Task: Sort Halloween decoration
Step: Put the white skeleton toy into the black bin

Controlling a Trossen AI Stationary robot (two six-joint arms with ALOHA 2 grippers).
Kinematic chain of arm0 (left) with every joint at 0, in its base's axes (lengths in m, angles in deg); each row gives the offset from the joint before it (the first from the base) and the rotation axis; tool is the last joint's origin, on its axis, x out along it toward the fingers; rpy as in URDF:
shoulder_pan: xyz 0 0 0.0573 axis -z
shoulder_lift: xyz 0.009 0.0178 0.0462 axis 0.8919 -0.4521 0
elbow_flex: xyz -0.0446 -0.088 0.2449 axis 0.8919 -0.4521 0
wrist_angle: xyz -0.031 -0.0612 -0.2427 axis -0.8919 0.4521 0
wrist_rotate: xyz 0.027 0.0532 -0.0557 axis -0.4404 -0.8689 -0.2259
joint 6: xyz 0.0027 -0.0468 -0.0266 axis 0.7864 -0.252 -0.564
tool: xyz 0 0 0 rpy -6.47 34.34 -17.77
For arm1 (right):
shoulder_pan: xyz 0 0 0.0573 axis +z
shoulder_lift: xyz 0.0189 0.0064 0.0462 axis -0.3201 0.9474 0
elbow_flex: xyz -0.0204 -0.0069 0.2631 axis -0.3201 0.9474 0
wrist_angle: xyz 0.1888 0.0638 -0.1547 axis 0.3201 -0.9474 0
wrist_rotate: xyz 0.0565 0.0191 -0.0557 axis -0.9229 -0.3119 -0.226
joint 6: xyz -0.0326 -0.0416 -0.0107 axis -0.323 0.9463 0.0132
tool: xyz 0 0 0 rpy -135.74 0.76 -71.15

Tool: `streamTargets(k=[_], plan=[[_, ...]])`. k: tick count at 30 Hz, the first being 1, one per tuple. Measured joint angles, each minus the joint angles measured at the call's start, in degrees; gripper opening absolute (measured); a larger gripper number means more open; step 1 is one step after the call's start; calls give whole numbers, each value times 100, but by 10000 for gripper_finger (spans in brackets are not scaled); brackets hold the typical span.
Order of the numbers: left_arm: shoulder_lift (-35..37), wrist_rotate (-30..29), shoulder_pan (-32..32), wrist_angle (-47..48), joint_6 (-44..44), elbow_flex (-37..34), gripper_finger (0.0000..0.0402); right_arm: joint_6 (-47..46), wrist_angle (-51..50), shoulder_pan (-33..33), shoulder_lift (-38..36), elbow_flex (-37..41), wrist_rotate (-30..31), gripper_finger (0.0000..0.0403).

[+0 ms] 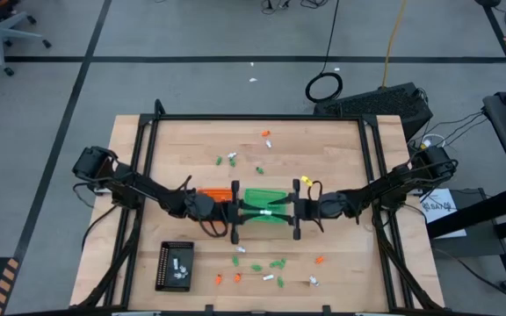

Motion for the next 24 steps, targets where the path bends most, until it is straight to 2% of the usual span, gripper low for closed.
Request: streamTargets(k=[5,12,18,21,24], plan=[[369,-2,360,729,1152,0,18,-153,-252,113,0,0,-3,189],[813,-29,863,1438,3190,2,18,-151,-279,261,0,0,-2,203],[960,-839,1276,1671,4218,-2,18,-416,-281,281,0,0,-7,203],[990,-1172,1461,1758,4191,-2,18,-518,-319,281,0,0,-7,203],[1098,-1468,1655,1813,3469,-2,18,-683,-330,281,0,0,-7,203]])
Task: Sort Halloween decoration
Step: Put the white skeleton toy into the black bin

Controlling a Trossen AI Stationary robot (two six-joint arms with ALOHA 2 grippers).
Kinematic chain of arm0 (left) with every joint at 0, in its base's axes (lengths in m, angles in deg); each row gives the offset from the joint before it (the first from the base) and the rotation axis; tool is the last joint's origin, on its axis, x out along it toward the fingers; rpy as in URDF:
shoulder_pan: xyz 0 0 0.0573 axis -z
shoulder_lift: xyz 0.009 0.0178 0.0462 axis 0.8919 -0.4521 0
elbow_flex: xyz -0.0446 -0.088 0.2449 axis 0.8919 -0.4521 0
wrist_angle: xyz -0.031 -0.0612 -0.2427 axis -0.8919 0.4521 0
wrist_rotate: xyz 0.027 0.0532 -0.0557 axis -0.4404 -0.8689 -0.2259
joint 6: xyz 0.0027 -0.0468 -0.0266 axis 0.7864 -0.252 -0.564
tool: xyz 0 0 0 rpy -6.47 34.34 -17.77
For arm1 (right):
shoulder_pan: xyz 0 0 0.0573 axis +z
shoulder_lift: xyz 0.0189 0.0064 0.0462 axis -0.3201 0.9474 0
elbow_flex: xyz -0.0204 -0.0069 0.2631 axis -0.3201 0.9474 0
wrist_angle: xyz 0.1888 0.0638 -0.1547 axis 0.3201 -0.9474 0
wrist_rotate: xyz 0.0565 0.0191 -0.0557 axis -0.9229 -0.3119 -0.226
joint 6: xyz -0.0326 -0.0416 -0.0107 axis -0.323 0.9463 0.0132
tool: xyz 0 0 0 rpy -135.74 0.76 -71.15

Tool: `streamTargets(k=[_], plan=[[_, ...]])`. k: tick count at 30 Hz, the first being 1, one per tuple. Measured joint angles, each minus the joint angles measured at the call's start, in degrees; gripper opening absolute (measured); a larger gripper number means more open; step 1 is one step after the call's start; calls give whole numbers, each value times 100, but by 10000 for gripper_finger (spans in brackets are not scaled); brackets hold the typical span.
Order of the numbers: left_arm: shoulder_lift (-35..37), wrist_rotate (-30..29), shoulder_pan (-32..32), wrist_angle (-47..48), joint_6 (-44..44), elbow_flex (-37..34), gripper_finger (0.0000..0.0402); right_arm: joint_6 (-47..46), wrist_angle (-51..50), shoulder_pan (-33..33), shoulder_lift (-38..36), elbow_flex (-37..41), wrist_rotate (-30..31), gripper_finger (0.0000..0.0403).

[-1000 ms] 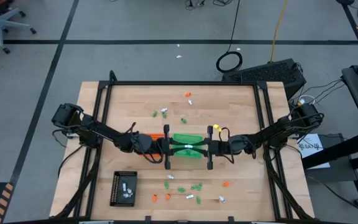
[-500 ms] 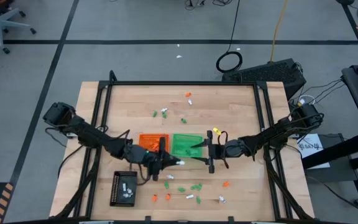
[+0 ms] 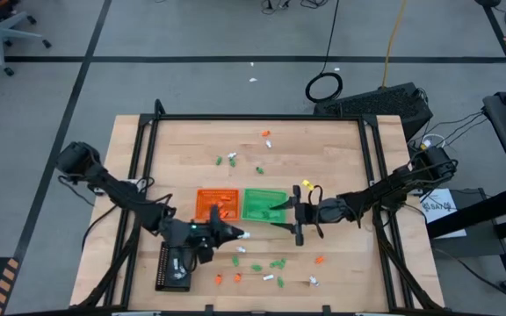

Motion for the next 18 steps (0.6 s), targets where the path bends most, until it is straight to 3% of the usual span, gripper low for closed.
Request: streamTargets(k=[10,18], plan=[[687,-880,1230,2292,-2996,2,18,-461,-139,129,0,0,-2,203],[894,-823,2178,3882,-6137,2,18,-465,-98,257,0,0,4,203]])
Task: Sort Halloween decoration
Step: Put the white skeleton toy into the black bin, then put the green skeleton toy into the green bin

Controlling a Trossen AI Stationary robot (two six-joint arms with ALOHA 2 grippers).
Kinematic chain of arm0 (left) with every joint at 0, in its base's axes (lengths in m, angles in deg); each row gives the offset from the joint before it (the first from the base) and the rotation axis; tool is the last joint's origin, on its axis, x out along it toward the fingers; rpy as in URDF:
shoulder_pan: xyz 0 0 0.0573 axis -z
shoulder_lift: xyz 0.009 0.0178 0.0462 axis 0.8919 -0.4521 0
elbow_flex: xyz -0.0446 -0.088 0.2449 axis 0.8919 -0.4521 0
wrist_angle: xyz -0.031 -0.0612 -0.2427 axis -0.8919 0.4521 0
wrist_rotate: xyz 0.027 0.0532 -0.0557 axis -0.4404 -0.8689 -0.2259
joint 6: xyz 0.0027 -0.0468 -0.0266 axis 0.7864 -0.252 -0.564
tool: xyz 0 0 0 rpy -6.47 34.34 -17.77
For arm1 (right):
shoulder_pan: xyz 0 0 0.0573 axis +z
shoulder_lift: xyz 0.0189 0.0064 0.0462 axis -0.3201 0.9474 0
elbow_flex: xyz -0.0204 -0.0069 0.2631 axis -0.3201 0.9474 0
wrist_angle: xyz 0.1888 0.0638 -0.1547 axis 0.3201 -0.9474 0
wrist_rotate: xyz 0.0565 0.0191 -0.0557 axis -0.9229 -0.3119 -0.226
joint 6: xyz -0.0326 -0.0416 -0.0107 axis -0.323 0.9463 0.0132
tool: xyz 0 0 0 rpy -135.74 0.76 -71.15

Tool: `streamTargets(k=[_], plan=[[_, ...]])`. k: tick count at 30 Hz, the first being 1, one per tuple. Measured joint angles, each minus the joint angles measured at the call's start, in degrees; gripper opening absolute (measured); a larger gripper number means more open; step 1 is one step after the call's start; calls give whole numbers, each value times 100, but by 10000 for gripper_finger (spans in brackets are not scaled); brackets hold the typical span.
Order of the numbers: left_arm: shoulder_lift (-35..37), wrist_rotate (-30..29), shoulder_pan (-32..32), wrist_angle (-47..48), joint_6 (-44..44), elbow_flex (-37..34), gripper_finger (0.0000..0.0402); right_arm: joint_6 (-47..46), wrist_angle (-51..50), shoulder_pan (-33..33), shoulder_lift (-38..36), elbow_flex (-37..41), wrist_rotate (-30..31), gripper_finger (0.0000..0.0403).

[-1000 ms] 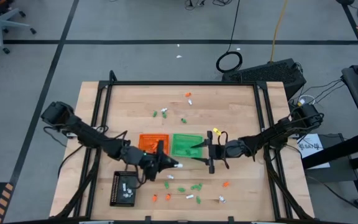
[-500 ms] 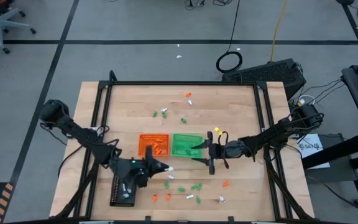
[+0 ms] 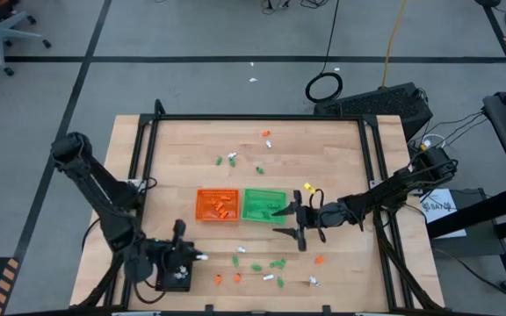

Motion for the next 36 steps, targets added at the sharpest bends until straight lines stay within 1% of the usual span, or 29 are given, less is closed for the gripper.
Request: streamTargets(k=[3,7,11,13,15,18,24,27,30,32,36], plan=[[0,317,233,502,-1097,0,18,-78,50,0,0,0,4,203],[-10,971,379,894,-2415,0,18,-192,46,0,0,0,11,203],[-50,1432,394,948,-3196,-8,21,-213,46,0,0,0,9,203],[-50,1705,394,942,-3457,-9,32,-237,46,0,0,0,11,203],[-50,1854,395,947,-3660,-9,46,-297,44,0,0,0,11,203],[-50,1924,394,1078,-3840,-9,71,-404,33,30,0,0,11,203],[-50,1912,405,1271,-3846,-15,122,-463,-72,254,0,0,11,203],[-50,1728,405,1343,-3840,-15,145,-566,-101,425,0,-5,13,203],[-50,1618,370,1332,-3722,-15,163,-595,-334,705,0,-212,26,203],[-50,1609,316,1300,-3517,-15,170,-565,-745,878,-2,-467,94,203],[-50,1463,146,1256,-3487,-15,173,-645,-2089,1159,-2,-1097,310,203]])
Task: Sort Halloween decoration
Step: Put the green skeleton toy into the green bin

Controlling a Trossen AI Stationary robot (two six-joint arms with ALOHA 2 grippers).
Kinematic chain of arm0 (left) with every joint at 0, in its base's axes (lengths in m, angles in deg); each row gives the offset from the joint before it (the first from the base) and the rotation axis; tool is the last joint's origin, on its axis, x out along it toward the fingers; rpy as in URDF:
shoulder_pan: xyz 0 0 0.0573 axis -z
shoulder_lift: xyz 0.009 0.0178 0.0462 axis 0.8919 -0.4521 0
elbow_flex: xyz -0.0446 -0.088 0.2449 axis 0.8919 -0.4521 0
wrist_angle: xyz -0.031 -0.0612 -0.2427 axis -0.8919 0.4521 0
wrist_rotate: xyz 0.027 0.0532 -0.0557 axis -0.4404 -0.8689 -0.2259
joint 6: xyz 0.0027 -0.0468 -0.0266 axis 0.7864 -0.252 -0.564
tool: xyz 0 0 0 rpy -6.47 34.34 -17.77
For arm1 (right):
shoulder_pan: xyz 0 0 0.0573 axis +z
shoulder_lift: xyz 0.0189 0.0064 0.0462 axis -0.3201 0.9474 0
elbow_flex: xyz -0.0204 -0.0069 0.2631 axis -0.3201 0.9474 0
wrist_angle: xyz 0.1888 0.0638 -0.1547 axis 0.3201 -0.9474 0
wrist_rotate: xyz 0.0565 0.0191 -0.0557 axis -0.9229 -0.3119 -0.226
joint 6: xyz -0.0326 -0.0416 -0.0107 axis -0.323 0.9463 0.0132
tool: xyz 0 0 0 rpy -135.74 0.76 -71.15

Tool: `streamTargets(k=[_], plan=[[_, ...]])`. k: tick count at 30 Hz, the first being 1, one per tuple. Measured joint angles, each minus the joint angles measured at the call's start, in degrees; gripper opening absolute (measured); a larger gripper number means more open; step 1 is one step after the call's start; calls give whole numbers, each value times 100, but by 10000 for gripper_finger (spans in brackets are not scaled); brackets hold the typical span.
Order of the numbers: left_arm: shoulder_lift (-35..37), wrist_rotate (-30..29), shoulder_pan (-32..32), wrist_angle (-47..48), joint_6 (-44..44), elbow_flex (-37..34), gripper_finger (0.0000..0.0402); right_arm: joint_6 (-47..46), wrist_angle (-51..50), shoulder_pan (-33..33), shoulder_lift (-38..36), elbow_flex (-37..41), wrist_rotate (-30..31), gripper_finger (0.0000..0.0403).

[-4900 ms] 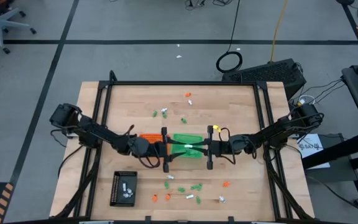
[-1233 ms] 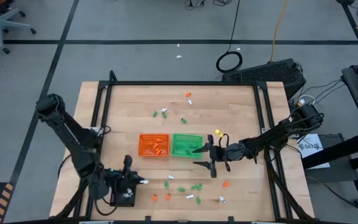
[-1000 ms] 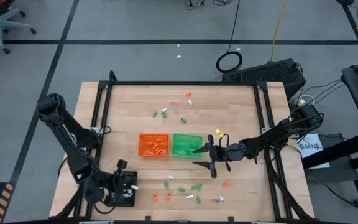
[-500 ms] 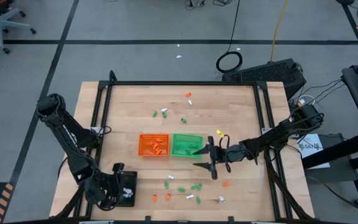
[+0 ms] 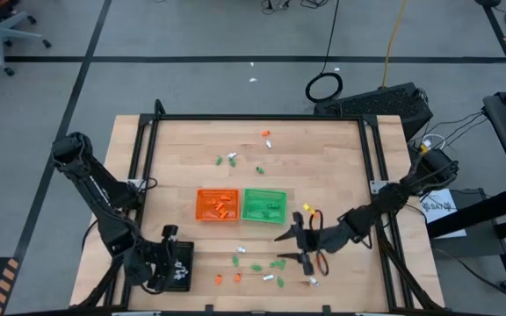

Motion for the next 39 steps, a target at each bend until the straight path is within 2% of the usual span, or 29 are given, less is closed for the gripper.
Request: streamTargets(k=[5,9,16,24,39], plan=[[0,-522,-224,-13,80,0,173,-532,-1223,194,0,-468,0,203],[0,-940,-363,-375,718,0,173,-968,-1346,311,21,-475,-2,203],[0,-1030,-588,-1277,2034,0,173,-1405,-1373,538,556,-477,-15,203],[0,-1030,-869,-1460,2351,0,173,-1326,-1254,555,1255,-475,-319,201],[2,-1028,-972,-1762,2345,0,173,-538,-1091,503,1659,-484,-212,114]])
